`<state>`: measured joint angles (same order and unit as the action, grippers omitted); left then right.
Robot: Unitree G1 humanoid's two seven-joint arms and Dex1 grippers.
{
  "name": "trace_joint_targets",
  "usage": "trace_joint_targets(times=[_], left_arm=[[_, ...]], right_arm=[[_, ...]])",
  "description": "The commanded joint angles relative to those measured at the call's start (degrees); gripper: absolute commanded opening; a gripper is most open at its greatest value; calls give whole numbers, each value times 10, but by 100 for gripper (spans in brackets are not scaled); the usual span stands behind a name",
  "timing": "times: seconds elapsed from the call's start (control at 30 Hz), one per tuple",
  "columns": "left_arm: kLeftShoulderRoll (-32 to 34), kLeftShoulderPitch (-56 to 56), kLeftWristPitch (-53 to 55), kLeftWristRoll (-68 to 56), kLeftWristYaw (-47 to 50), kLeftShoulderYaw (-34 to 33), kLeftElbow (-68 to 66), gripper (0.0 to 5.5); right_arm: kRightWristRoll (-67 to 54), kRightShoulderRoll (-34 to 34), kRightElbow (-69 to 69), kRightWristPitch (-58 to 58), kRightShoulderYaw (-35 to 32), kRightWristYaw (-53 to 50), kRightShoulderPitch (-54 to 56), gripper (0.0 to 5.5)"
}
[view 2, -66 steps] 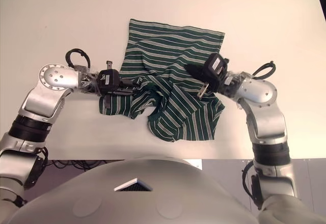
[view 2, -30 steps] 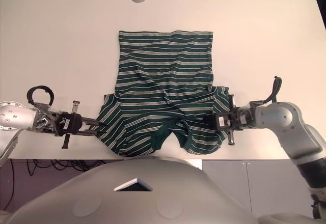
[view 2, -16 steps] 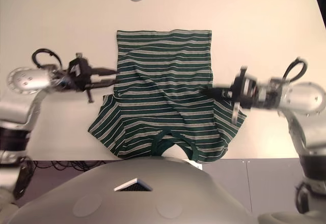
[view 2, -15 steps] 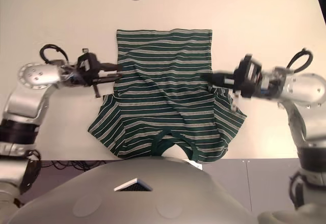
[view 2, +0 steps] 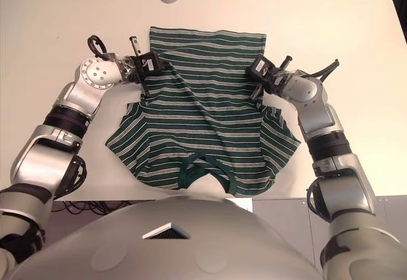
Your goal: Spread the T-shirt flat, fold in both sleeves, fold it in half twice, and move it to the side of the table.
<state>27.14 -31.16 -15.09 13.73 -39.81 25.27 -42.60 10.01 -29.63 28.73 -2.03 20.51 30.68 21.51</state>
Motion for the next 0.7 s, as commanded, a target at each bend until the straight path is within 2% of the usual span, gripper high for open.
trace_joint_targets(times=[0.03, 0.23, 0.37, 0.43, 0.47, 0.53, 0.7], left_arm=[[23, 40, 23, 33, -14, 11, -43, 2], [30, 28, 0, 42, 11, 2, -71, 2], [29, 70, -84, -53, -2, -65, 9, 2], [35, 77, -145, -47, 73, -103, 51, 2], [45, 94, -154, -56, 84, -122, 95, 20], [68, 139, -123, -94, 69, -158, 183, 46], [139, 297, 110, -264, -42, -224, 395, 118]], right_arm=[[80, 47, 130, -35, 37, -89, 37, 0], [62, 101, 213, -115, 2, -143, 90, 0], [36, 92, 137, -149, -20, -125, 46, 0], [9, 95, 76, -152, -49, -132, 14, 0], [1, 100, 46, -155, -64, -149, -2, 0], [-21, 116, -1, -161, -93, -175, -24, 0], [-56, 156, -60, -166, -128, -204, -59, 0]])
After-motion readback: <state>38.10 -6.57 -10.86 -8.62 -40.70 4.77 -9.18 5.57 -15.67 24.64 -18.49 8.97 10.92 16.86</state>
